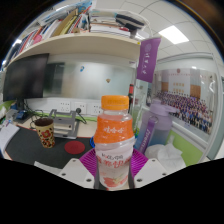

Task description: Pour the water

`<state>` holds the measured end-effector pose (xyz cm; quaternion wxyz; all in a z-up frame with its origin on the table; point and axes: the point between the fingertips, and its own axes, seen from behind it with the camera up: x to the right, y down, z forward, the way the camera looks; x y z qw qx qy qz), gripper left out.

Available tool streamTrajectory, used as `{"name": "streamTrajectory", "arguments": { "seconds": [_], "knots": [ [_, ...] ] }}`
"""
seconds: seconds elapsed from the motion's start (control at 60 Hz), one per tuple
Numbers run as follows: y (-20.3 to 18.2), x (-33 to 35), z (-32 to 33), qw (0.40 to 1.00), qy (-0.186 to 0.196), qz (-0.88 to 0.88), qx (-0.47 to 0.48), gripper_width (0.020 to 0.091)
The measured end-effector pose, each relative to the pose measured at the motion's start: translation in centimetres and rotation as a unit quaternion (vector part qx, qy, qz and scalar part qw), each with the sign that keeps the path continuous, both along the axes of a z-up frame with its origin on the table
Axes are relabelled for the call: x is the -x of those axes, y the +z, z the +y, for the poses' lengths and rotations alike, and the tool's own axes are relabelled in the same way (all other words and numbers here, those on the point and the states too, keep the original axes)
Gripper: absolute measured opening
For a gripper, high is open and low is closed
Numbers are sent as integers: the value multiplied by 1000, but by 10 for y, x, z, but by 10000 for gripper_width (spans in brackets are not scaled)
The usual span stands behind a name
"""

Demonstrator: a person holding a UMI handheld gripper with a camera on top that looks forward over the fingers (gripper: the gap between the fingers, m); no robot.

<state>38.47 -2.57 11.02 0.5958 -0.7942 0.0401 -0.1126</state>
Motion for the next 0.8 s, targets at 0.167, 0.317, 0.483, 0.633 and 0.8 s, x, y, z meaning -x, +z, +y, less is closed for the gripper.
{"name": "streamTrajectory", "arguments": {
  "seconds": [0.167,0.317,0.483,0.633,0.8],
  "knots": [
    [40,28,36,990,22,-129,53,395],
    [60,59,86,926,87,-349,114,395],
    [67,109,130,815,154,-545,125,395],
    [64,137,157,709,196,-665,126,395],
    [67,130,172,603,183,-760,158,396]
  ]
}}
